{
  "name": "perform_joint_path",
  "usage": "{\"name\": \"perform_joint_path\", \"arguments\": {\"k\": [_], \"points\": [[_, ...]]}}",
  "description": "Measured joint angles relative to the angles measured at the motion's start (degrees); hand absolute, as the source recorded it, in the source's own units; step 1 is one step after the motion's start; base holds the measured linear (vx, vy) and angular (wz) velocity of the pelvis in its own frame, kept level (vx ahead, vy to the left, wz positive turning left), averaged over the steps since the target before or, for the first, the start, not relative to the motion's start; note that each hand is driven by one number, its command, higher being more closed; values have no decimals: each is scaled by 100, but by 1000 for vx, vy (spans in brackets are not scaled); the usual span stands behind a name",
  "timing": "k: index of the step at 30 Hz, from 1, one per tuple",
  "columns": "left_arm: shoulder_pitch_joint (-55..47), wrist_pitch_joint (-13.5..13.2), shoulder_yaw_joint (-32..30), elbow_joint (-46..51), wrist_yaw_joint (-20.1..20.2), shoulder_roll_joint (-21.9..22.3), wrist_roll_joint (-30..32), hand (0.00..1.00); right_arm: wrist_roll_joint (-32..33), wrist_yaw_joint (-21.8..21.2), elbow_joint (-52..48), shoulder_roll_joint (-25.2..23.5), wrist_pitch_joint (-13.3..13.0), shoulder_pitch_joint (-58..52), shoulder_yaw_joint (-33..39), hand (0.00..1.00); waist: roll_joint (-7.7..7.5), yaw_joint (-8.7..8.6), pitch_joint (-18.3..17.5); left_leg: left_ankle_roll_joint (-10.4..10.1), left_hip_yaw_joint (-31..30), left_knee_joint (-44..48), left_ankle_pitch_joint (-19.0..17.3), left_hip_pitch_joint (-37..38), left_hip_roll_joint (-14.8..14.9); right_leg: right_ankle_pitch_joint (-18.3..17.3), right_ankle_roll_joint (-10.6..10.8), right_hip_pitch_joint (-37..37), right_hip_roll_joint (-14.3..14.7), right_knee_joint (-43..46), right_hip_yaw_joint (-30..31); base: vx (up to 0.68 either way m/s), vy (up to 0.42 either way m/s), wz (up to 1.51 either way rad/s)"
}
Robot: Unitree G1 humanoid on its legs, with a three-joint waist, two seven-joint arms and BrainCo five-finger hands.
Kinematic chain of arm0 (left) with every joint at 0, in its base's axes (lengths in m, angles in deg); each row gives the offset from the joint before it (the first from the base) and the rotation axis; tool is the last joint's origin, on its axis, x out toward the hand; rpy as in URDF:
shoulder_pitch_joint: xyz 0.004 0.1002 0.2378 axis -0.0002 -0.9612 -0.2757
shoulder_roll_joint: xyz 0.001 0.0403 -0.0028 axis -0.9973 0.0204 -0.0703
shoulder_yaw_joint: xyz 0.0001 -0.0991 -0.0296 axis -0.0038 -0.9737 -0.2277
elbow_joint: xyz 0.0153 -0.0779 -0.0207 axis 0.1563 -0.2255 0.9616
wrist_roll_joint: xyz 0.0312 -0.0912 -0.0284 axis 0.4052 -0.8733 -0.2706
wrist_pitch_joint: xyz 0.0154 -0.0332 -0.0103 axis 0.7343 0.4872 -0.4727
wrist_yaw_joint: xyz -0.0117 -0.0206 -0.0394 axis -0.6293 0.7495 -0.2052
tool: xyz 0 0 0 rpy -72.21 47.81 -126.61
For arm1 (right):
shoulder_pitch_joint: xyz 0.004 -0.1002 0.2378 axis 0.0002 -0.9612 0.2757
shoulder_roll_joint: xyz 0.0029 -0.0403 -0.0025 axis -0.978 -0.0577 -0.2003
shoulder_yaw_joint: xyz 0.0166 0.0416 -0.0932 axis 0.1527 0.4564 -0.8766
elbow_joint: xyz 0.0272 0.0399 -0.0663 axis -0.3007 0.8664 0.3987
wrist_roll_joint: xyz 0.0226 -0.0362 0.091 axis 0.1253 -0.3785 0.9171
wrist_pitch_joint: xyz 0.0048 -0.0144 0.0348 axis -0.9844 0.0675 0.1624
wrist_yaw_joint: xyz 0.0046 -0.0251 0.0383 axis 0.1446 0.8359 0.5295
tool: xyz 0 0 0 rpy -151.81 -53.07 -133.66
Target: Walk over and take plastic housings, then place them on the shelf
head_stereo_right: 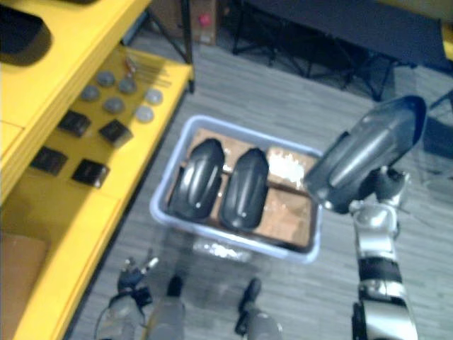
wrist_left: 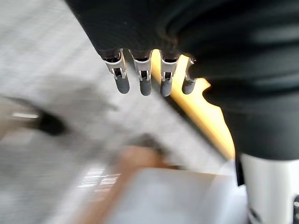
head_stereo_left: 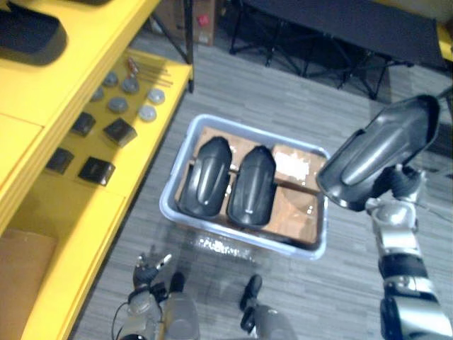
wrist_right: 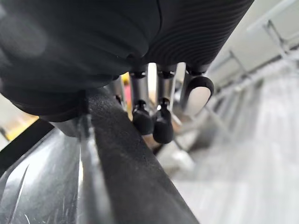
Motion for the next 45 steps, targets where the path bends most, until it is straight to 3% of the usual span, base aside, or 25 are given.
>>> {"name": "perform_joint_path", "arguments": {"k": [4,9,13,14,16,18,20,22,25,27,32,45], "points": [[-124,549,9,1834,-275,194,329,0,-630,-179,-1273,-200,-36,-171,-45,100,193,-28,-412,12,25,-264,43,363,-30,7,11,305,-11,-141,-30,63,-3,3],[-11,787,-17,2965,-391,150,970,0,-1105,-683,-1713,-314,-203,-120,-247,100,271,-16,-557,21,25,-394,96,575,-57,19,31,498,-25,-211,-51,2,0,1],[151,791,-1,3508,-66,81,1134,0,-1284,-1034,-1714,-314,-371,10,-495,100,325,0,-644,29,31,-448,112,683,-76,20,33,583,-45,-213,-62,-8,2,0],[336,795,72,3701,297,-55,1128,0,-1374,-1222,-1713,-314,-477,223,-651,100,396,-7,-686,31,36,-460,132,697,-85,31,48,590,-56,-213,-67,-37,5,-5],[574,893,177,3746,666,-168,932,0,-1450,-1396,-1710,-313,-563,485,-869,100,489,-8,-744,34,74,-481,138,753,-85,40,56,614,-61,-214,-50,-25,4,-7],[887,1305,376,3735,1262,-312,306,0,-1539,-1588,-1686,-313,-725,808,-1084,100,579,-23,-798,44,109,-497,155,771,-96,66,52,607,-76,-214,-26,-16,4,-7],[1033,1554,522,3710,1589,-321,-94,0,-1540,-1641,-1627,-313,-795,977,-1228,100,587,-36,-802,44,139,-587,201,843,-105,77,48,613,-91,-214,-11,-14,0,-6],[1286,2073,790,3515,2051,-324,-892,0,-1542,-1747,-1392,-313,-873,1274,-1419,100,586,-92,-803,51,146,-601,215,855,-125,101,46,616,-111,-215,-5,0,0,0],[1564,2483,1127,3049,2265,-380,-1557,0,-1540,-1784,-1147,-311,-992,1451,-1626,100,586,-114,-803,52,155,-598,225,856,-129,119,44,610,-113,-220,18,0,0,0],[1631,2637,1248,2923,2288,-465,-1672,0,-1537,-1800,-1011,-304,-1049,1534,-1767,100,586,-137,-803,45,159,-598,230,856,-123,127,41,605,-102,-221,29,0,0,0],[1859,2839,1394,2499,2176,-547,-1798,0,-1518,-1896,-719,-249,-1059,1770,-2094,100,584,-144,-804,43,157,-568,233,846,-124,153,34,606,-99,-223,44,0,0,0],[2218,2807,1415,1968,1801,-555,-1783,0,-1472,-2125,-364,-249,-1165,1946,-2482,100,577,-143,-807,41,144,-557,281,840,-125,207,13,609,-98,-227,48,0,0,0]]}}
